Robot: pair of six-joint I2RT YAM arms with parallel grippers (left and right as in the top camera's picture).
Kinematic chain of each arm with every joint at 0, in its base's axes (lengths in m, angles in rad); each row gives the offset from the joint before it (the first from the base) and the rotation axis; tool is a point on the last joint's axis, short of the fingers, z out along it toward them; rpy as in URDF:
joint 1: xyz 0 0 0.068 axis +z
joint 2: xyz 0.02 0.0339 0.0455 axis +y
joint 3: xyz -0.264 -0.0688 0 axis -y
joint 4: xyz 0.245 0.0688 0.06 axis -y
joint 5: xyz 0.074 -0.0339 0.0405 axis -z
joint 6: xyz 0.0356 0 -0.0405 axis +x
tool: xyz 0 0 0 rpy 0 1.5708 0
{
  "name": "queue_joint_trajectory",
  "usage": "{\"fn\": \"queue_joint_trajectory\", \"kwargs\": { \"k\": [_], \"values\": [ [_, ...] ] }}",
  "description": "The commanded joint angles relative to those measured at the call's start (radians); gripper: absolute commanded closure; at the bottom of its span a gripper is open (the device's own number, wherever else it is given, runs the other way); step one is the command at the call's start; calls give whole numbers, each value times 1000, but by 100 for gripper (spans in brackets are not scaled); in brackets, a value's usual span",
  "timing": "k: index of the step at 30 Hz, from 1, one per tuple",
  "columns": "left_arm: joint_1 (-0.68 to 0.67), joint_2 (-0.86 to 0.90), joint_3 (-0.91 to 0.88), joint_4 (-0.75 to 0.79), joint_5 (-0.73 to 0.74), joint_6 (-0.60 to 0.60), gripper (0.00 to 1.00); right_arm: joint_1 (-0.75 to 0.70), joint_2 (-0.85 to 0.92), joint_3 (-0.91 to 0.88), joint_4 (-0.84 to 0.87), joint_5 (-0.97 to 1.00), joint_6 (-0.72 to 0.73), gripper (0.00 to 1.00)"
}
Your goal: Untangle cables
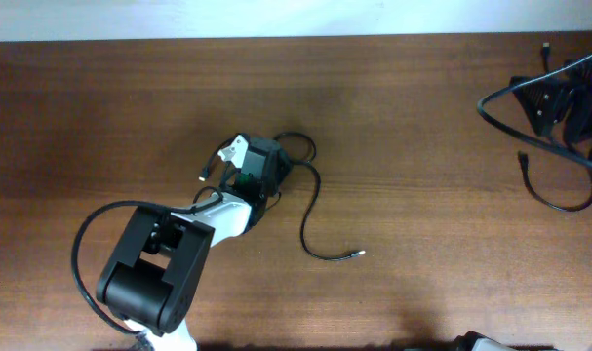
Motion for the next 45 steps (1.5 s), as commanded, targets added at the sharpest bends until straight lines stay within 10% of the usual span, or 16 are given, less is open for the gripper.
{"fn": "queue_joint_trajectory", "kwargs": {
  "k": [1, 7, 8, 9, 18, 29, 37, 38, 39, 45],
  "values": [
    [6, 26, 11, 45, -23, 9, 67, -3, -8, 3, 0, -13, -10, 1],
    [6, 63, 11, 70, -16, 9, 65, -3, -8, 2, 0, -13, -10, 1],
    [6, 90, 11, 85, 11, 8, 71, -3, -8, 2, 0, -13, -10, 1],
    [6, 104, 11, 101, 42, 8, 100, -3, -8, 2, 0, -13, -10, 1],
    [32, -288, 24, 142, 206, 122, 100, 11, 4, 0, -1, -13, -10, 1],
    [91, -562, 24, -29, 284, 121, 100, 697, 339, -5, 40, 224, 4, 3],
    [89, -562, 24, -16, 387, 113, 100, 816, 387, -5, 123, 262, 21, 3],
    [89, -562, 24, -2, 399, 113, 100, 816, 388, -5, 121, 262, 21, 6],
    [89, -563, 24, 11, 416, 109, 100, 816, 388, -5, 118, 277, 21, 96],
    [99, -564, 24, -19, 420, 125, 100, 784, 388, -5, 102, 442, 21, 96]
  ]
}}
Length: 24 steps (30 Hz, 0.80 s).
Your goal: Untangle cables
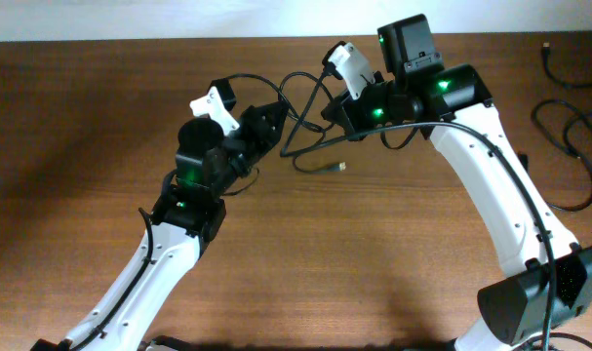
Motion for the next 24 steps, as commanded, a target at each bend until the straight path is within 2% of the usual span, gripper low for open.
{"fn": "queue_joint_trajectory", "kwargs": {
  "k": [1, 2, 5, 8, 9, 11, 13, 14, 15, 16, 17, 18, 21, 24],
  "values": [
    [32, -25, 0, -85, 18, 40, 100, -76, -4, 1, -11, 65, -3, 96],
    [59, -27, 0, -148, 18, 43, 100, -111, -4, 1, -17, 65, -3, 96],
    [158, -60, 0, -340, 31, 174, 100, -294, -4, 2, -31, 66, -3, 96],
    [292, -189, 0, -593, 41, 384, 100, -502, -12, 3, -51, 63, -3, 96],
    [346, -245, 0, -650, 41, 390, 100, -551, -17, 3, -69, -47, -3, 96],
    [344, -272, 0, -541, 59, 379, 100, -532, -17, 3, -95, -168, 22, 96],
    [295, -259, 0, -432, 59, 329, 100, -412, -17, 3, -110, -161, 23, 96],
    [270, -247, 0, -400, 47, 315, 100, -357, -19, 3, -110, -161, 23, 93],
    [259, -240, 0, -393, 32, 315, 100, -309, -20, 3, -109, -161, 24, 70],
    [243, -226, 0, -387, -9, 314, 100, -251, -20, 3, -101, -161, 36, 35],
    [232, -211, 0, -369, -9, 315, 100, -216, -20, 3, -83, -161, 58, 20],
    [208, -182, 0, -326, -9, 302, 100, -160, -20, 3, -40, -162, 97, 13],
    [132, -98, 0, -169, -11, 257, 100, -52, -20, 3, 24, -165, 126, 13],
    [93, -70, 0, -22, -66, 157, 100, 7, -20, 3, 93, -166, 170, 14]
  ]
}}
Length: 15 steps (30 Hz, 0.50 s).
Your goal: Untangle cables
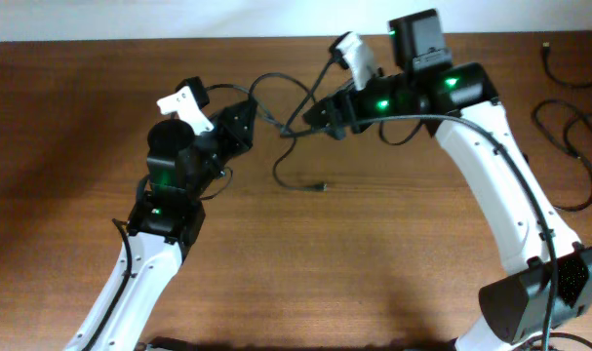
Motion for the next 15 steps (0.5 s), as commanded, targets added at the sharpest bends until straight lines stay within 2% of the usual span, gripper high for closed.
{"fn": "queue_joint_trajectory", "kwargs": {
  "k": [1, 3, 5, 6, 7, 10, 15],
  "values": [
    [-32, 9, 11, 144, -44, -87, 100, 33, -21, 3, 54, -11, 56, 14],
    [-37, 9, 11, 206, -39, -149, 100, 39, -21, 3, 63, -11, 57, 14],
    [-37, 5, 11, 234, 34, -199, 100, 40, -21, 3, 63, -10, 56, 16],
    [-37, 4, 12, 259, 65, -202, 100, 40, -21, 3, 64, -9, 56, 28],
    [-37, 0, 11, 257, 69, -203, 100, 40, -21, 3, 64, 13, 56, 96],
    [-37, -9, 11, 234, 92, -203, 100, 32, -21, 3, 64, 151, 56, 96],
    [-23, -18, 11, 127, 92, -157, 100, -76, -22, 3, 73, 186, 55, 96]
  ]
}}
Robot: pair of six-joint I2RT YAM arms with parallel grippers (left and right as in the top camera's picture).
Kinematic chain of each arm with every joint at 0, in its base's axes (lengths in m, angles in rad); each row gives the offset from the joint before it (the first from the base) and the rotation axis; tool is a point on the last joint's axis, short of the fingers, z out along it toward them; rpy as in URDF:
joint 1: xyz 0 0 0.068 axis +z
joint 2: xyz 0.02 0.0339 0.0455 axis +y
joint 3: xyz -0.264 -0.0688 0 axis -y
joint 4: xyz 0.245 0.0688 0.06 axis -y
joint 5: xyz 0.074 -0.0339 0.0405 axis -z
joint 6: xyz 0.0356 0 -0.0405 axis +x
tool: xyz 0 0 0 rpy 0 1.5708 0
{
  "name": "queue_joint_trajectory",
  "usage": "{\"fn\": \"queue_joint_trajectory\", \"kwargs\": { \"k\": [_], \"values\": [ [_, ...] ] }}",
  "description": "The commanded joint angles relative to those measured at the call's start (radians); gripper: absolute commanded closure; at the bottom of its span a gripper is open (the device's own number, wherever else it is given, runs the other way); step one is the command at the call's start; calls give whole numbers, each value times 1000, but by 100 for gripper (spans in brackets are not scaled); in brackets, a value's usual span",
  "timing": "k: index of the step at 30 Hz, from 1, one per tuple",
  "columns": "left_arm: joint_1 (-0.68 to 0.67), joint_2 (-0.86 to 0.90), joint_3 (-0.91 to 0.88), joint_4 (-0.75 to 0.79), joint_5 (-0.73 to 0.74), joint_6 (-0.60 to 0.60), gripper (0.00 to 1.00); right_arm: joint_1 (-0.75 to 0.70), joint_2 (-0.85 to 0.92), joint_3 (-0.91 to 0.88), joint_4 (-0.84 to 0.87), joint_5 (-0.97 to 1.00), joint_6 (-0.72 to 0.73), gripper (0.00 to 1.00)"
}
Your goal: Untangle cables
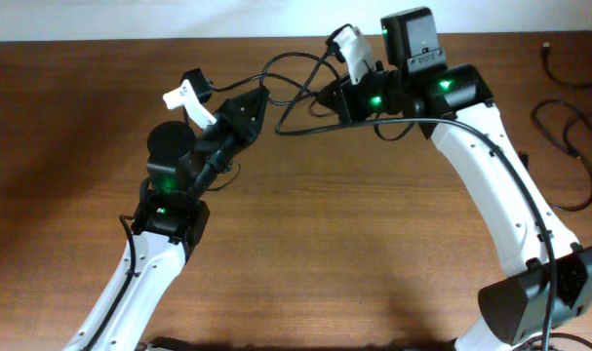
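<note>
A thin black cable point(288, 70) hangs in loops between my two grippers at the back middle of the table point(374, 253). My left gripper point(255, 105) points right and is shut on the cable's left part. From the right, my right gripper point(327, 97) is shut on the cable's right part. One loop arches over the gap between them. A lower strand point(305, 126) runs under the right gripper. The cable's plug ends are hidden.
More black cables point(569, 127) lie in a loose heap at the table's right edge, with a plug end point(547, 46) near the back right corner. Both white arms reach in from the front edge.
Both grippers keep their hold. The left gripper has shifted right and back, closer to the right gripper. The loose end that dangled below them near the table middle is now drawn up under the right gripper.
At first the left gripper alone was at the cable lying on the table, with its tail trailing right. Then both grippers held it lifted at the back. They stood further apart with the tail hanging down, and now stand closer with the cable bunched in loops.
</note>
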Motion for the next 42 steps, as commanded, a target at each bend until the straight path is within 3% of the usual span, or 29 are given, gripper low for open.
{"fn": "queue_joint_trajectory", "kwargs": {
  "k": [1, 3, 5, 8, 12, 14, 17, 18, 19, 20, 25, 28, 30, 34, 37, 40, 41, 42],
  "values": [
    [24, -35, 10, -60, 25, 32, 100, -113, -21, 3, 7, 64, 5, 96],
    [135, -98, 10, -196, 24, 125, 100, -268, -21, 3, -19, 64, -10, 96],
    [356, -245, 10, -373, 24, 186, 100, -453, -23, 3, -60, 60, -24, 96],
    [468, -337, 10, -496, 25, 234, 100, -550, -25, 3, -78, -151, -48, 96],
    [364, -276, 10, -460, 24, 233, 100, -393, -40, 3, -148, -161, -39, 96],
    [312, -214, 10, -427, 26, 234, 100, -240, -97, 33, -135, -116, -39, 96],
    [205, -142, 10, -317, 97, 234, 96, -181, -143, 87, -145, -14, -39, 96],
    [157, -98, 10, -224, 166, 289, 99, -181, -152, 87, -166, -26, -39, 96],
    [91, -24, 10, -53, 343, 470, 99, -181, -156, 87, -190, -49, -39, 96],
    [49, 37, 10, 55, 415, 483, 98, -181, -158, 87, -206, -53, -39, 96],
    [-79, 217, 10, 403, 414, 266, 100, -81, -158, 87, -237, -83, -39, 96],
    [-151, 219, 10, 425, 379, 239, 100, -6, -158, 87, -234, -64, -38, 96],
    [-175, 223, 10, 344, 301, 240, 100, 25, -158, 87, -234, -64, -33, 96],
    [-105, 240, 10, -219, -98, 433, 100, 39, -253, 87, -232, -21, -20, 96],
    [40, 240, 10, -279, -141, 438, 100, 39, -361, 87, -234, 56, -20, 96],
    [175, 240, 10, -446, -171, 504, 100, 39, -389, 87, -264, 117, -20, 96],
    [197, 240, 10, -471, -161, 506, 100, 39, -389, 87, -270, 116, -20, 96],
    [190, 239, 10, -446, -58, 525, 100, 40, -386, 87, -280, 117, -20, 96]
  ]
}}
